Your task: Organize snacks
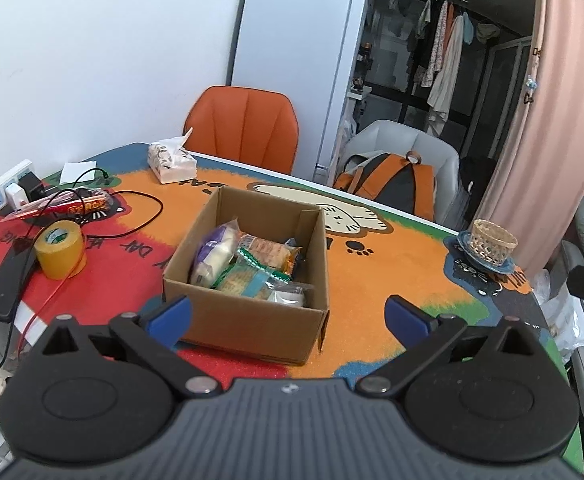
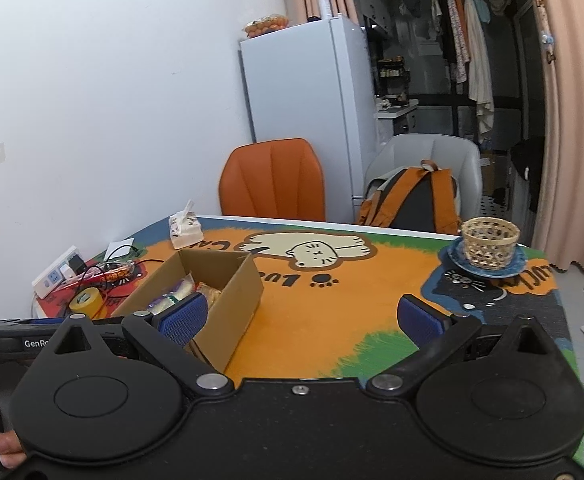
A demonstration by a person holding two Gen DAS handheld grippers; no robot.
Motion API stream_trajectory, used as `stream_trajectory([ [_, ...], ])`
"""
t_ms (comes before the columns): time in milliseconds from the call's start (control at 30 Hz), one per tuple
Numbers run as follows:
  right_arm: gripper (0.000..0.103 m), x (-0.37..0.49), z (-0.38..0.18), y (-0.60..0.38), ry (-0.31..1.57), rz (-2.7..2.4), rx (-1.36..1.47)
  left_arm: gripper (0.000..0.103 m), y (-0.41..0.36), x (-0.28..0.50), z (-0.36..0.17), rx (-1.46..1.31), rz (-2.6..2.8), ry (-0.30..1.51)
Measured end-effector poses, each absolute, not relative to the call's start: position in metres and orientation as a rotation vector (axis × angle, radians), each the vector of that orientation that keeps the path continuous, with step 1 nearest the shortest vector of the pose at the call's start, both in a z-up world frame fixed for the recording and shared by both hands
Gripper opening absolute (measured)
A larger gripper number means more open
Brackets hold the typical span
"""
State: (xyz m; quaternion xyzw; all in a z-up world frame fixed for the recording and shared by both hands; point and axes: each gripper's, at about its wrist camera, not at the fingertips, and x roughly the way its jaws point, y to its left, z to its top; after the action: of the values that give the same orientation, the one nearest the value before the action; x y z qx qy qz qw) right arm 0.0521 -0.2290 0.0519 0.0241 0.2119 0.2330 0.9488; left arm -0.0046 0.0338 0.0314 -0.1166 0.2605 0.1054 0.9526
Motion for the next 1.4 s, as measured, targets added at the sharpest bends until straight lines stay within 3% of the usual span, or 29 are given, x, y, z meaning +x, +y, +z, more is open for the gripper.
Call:
stream_trajectory([
  [1400, 0.103, 0.027, 0.054, -0.258, 0.46, 0.49, 0.053, 0.102, 0.023, -0.026, 0.044, -0.159, 0.153, 0.562],
])
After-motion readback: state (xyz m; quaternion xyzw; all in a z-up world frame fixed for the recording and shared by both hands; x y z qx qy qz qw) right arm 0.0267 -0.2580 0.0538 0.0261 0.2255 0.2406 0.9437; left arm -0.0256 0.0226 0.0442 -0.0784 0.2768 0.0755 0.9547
